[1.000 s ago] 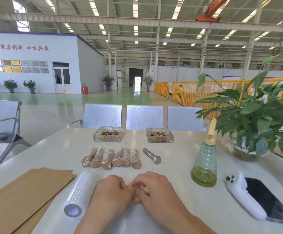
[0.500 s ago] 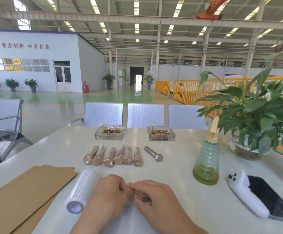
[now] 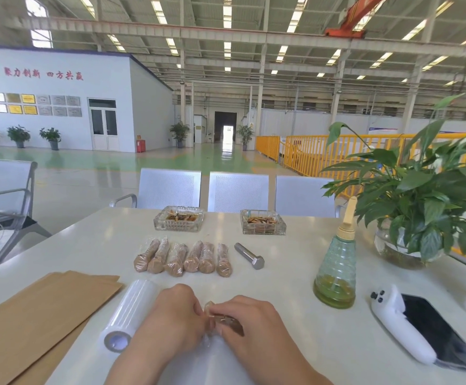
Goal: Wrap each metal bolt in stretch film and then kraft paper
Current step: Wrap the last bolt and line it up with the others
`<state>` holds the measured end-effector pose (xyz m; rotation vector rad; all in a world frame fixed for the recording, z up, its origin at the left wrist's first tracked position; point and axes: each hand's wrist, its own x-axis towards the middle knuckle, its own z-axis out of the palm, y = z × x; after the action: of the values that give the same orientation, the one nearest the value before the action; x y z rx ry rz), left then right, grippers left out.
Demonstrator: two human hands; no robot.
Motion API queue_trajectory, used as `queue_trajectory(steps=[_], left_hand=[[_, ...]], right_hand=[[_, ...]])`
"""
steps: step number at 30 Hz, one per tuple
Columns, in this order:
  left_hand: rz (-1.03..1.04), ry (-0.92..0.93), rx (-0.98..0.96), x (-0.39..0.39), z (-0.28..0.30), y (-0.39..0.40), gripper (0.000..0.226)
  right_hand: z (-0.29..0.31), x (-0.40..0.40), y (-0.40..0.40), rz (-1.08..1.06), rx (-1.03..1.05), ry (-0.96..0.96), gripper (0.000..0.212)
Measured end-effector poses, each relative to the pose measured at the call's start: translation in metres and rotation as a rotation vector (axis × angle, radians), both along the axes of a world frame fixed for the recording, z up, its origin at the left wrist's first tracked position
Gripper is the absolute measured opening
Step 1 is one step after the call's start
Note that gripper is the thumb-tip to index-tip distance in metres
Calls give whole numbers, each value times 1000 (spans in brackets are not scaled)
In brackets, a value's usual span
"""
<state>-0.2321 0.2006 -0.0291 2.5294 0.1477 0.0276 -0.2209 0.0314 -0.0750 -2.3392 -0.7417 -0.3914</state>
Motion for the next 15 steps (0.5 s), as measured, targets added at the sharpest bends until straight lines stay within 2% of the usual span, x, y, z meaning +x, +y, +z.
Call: queue_trajectory(steps=[5,8,10,12,15], left_hand=[[-15,-2,98,-10,10,-4,25],[61,-175,249,-18,22,9,15],[91,-215,301,-21,30,25,13],[118,-64,353,-21,32,40,34],[178,63,307,-22,27,55,67]], right_hand=[[-5,-6,6,-47,-121,-93,27],[-4,-10,7,-86,-137,-194,20],[-4,-14,9,-101,-174,-176,12],[-3,-19,9,-147,-189,-235,13],[4,-29,13,-206,-199,-323,39]])
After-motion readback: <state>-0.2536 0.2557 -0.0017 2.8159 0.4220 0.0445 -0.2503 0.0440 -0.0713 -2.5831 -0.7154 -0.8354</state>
